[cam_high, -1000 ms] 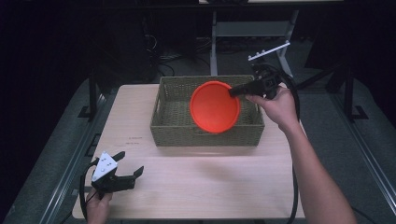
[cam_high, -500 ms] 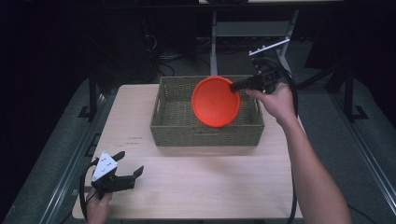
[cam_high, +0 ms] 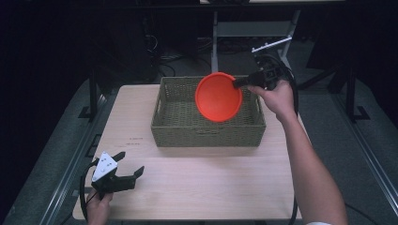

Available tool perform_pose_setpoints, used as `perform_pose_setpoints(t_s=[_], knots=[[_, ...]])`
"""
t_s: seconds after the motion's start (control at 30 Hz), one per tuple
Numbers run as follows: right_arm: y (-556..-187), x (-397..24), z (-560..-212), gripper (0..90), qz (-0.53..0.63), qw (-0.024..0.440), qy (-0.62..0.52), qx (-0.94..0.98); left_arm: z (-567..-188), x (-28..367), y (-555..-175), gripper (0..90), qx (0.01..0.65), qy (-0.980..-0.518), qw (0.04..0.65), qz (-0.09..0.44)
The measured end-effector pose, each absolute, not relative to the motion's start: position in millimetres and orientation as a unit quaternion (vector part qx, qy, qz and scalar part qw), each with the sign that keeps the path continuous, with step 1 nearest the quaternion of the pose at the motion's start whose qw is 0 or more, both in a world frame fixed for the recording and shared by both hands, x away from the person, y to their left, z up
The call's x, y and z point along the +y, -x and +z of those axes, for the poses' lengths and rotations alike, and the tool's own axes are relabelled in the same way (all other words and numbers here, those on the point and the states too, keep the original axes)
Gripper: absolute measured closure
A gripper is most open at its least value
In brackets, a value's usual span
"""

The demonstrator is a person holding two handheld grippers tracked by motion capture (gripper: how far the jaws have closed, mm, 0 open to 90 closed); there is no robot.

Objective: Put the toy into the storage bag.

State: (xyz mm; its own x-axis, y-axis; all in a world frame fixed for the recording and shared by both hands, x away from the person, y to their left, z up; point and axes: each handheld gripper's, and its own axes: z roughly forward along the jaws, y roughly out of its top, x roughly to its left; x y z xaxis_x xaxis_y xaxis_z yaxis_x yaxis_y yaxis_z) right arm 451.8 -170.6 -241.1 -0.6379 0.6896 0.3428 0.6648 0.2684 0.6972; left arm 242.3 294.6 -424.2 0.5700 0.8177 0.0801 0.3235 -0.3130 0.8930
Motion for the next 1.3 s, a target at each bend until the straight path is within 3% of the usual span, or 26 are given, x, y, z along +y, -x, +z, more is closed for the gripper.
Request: perform_pose_setpoints(t_s=[1.3], knots=[[-499,-183,-290,82.0,0.401,0.003,-0.498,0.768,-424,294,-244,12.9,0.365,-0.771,0.442,0.277]])
